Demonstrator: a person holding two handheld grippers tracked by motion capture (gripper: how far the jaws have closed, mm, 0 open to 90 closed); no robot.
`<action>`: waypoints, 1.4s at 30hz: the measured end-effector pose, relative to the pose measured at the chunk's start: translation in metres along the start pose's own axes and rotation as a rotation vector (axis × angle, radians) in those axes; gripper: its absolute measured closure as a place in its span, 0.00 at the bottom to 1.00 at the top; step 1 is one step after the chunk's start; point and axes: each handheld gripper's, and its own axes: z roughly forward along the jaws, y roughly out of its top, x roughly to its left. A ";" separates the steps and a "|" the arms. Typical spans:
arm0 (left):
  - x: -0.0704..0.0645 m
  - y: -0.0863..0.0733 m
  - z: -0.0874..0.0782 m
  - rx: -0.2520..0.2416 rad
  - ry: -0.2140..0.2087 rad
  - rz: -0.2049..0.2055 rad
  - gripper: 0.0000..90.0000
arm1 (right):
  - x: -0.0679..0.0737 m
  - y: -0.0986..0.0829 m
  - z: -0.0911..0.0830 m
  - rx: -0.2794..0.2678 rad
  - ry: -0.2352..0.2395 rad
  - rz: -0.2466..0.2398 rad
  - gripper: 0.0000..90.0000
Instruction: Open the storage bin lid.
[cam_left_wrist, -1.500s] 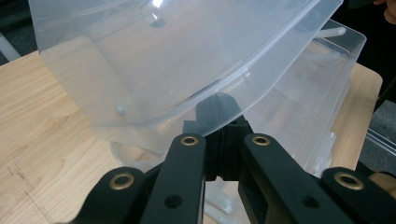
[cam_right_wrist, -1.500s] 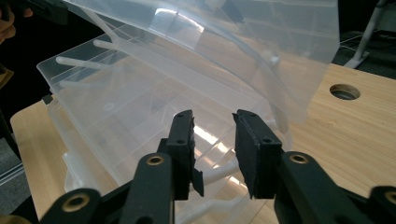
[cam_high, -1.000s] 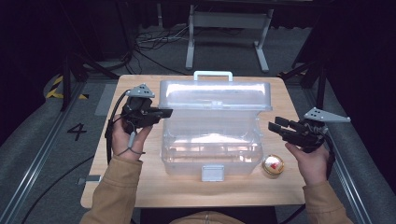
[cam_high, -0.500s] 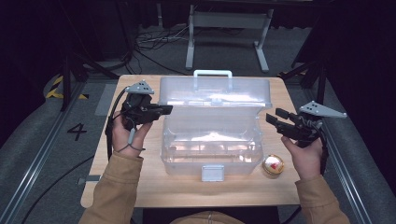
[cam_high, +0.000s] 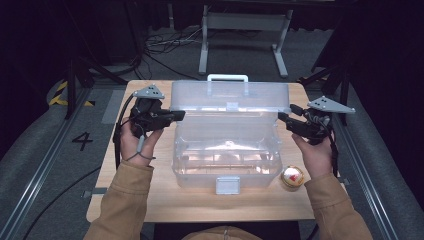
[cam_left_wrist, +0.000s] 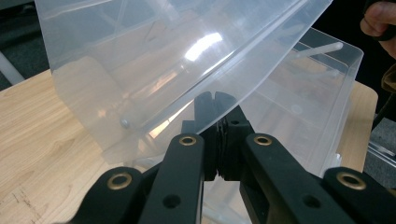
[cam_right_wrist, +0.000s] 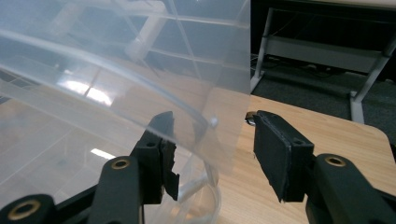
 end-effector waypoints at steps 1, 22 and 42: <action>0.000 0.000 0.000 -0.001 0.000 0.000 0.98 | 0.001 0.001 0.002 -0.003 -0.008 -0.002 0.54; -0.002 0.000 0.001 -0.010 0.002 -0.005 0.96 | 0.011 0.005 0.013 -0.106 -0.084 -0.015 0.69; -0.005 -0.004 0.001 0.020 0.010 0.002 0.92 | 0.021 0.002 0.018 -0.186 -0.204 0.036 0.84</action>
